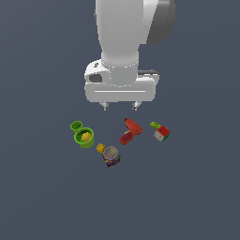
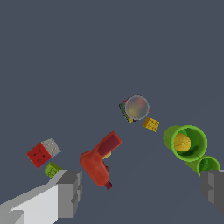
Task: Pick up a designated object from a clutter of objects.
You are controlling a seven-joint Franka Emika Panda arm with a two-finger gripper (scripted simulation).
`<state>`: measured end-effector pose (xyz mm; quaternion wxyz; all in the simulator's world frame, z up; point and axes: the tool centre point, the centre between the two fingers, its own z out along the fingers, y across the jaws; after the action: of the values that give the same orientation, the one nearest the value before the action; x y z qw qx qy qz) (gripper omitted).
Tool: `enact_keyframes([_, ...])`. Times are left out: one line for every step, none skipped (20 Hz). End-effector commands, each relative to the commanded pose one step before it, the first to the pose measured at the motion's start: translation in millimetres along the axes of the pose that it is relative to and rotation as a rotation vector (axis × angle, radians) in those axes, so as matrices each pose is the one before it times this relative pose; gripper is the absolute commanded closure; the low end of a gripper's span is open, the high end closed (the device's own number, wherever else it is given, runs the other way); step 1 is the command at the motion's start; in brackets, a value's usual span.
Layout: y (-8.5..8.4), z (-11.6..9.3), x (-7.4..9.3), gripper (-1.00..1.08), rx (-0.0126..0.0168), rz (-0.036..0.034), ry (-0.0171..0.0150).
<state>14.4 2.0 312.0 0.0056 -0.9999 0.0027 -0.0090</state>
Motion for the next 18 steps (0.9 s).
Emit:
enact_keyframes([-1.07, 0.97, 0.15, -0.92, -0.00031, -0.00233, -0.00001])
enact_keyframes([-1.38, 1.59, 0.2, -0.92, -0.00063, -0.00365, -0.00028])
enact_keyframes([-1.96, 2.17, 0.28, -0.92, -0.00098, -0.00525, -0.00033])
enact_keyframes([-2.51, 2.76, 0.34, -0.92, -0.00129, -0.00677, -0.00038])
enact_keyframes([-3.08, 3.35, 0.4, -0.92, -0.00157, -0.00833, -0.00043])
enact_keyframes([-3.6, 3.92, 0.45, -0.92, -0.0018, -0.00978, -0.00048])
enact_keyframes([-4.16, 4.48, 0.49, -0.92, -0.002, -0.01126, -0.00054])
enact_keyframes([-4.73, 5.05, 0.52, -0.92, -0.00215, -0.01274, -0.00061])
enact_keyframes([-5.34, 5.64, 0.54, -0.92, -0.00227, -0.01429, -0.00067])
enact_keyframes([-5.89, 6.17, 0.55, -0.92, -0.00235, -0.01574, -0.00071])
enact_keyframes([-6.52, 6.72, 0.55, -0.92, -0.00243, -0.01735, -0.00072])
enact_keyframes([-7.16, 7.27, 0.54, -0.92, -0.00246, -0.01899, -0.00074])
enact_keyframes([-7.8, 7.82, 0.51, -0.92, -0.00243, -0.02061, -0.00075])
enact_keyframes([-8.49, 8.37, 0.46, -0.92, -0.00235, -0.0223, -0.00074])
enact_keyframes([-9.19, 8.9, 0.41, -0.92, -0.00221, -0.02404, -0.00072])
enact_keyframes([-9.92, 9.43, 0.33, -0.92, -0.002, -0.0258, -0.00069])
enact_keyframes([-10.67, 9.95, 0.24, -0.92, -0.00171, -0.02757, -0.00064])
enact_keyframes([-11.44, 10.45, 0.14, -0.92, -0.00135, -0.02936, -0.00057])
